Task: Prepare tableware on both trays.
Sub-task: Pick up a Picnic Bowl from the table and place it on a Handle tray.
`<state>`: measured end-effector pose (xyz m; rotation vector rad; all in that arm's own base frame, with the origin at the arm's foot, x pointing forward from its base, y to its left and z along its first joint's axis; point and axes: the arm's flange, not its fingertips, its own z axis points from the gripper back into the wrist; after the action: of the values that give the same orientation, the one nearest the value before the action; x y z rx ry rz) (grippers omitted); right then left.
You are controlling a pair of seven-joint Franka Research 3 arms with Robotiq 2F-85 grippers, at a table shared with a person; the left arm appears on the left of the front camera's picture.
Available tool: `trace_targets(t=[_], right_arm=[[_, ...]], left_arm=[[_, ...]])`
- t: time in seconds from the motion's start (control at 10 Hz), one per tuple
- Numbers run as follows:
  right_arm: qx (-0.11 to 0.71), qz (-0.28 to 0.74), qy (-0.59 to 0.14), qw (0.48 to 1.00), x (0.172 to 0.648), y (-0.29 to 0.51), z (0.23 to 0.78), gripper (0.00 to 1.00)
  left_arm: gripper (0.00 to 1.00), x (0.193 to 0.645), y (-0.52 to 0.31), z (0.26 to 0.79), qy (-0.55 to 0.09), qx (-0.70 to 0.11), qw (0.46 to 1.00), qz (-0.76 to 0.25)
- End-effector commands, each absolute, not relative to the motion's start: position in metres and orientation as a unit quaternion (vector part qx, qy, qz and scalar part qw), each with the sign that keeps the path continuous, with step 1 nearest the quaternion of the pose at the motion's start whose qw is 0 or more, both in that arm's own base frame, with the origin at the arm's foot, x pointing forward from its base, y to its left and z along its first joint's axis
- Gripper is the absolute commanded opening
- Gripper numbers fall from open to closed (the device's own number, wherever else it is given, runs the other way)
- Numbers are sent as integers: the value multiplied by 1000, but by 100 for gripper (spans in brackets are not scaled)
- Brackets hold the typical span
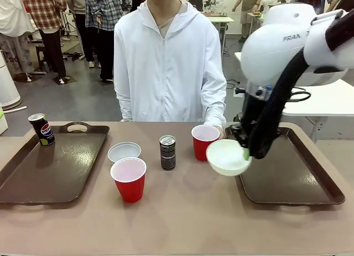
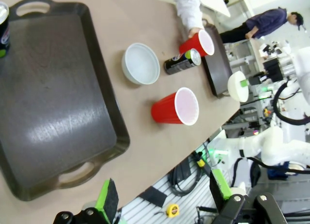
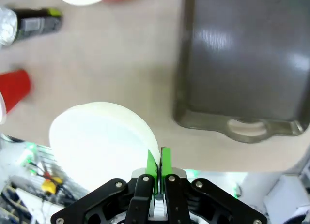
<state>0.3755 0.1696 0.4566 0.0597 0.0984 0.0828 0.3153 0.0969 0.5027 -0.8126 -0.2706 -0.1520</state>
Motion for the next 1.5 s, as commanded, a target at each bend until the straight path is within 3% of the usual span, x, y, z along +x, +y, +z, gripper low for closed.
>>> trace_targets(t=[0.0,0.4,0.5,0.7,1.4], right_arm=[[0,79,64,995,383,126,446,0],[55,16,48,997,407,50,441,0],[50,-27,63,996,389,67,437,0],[3,43,21,999,310,128,444,0],[40,-19,30,999,332,111,444,0]], left_arm=[[100,316,96,504,-134,-399,904,-71],[100,316,96,504,-134,-399,904,-71],[100,316,96,504,-134,-399,904,-71],[100,316,96,504,-134,-399,904,-71],[100,316,96,504,-134,-399,904,-71]])
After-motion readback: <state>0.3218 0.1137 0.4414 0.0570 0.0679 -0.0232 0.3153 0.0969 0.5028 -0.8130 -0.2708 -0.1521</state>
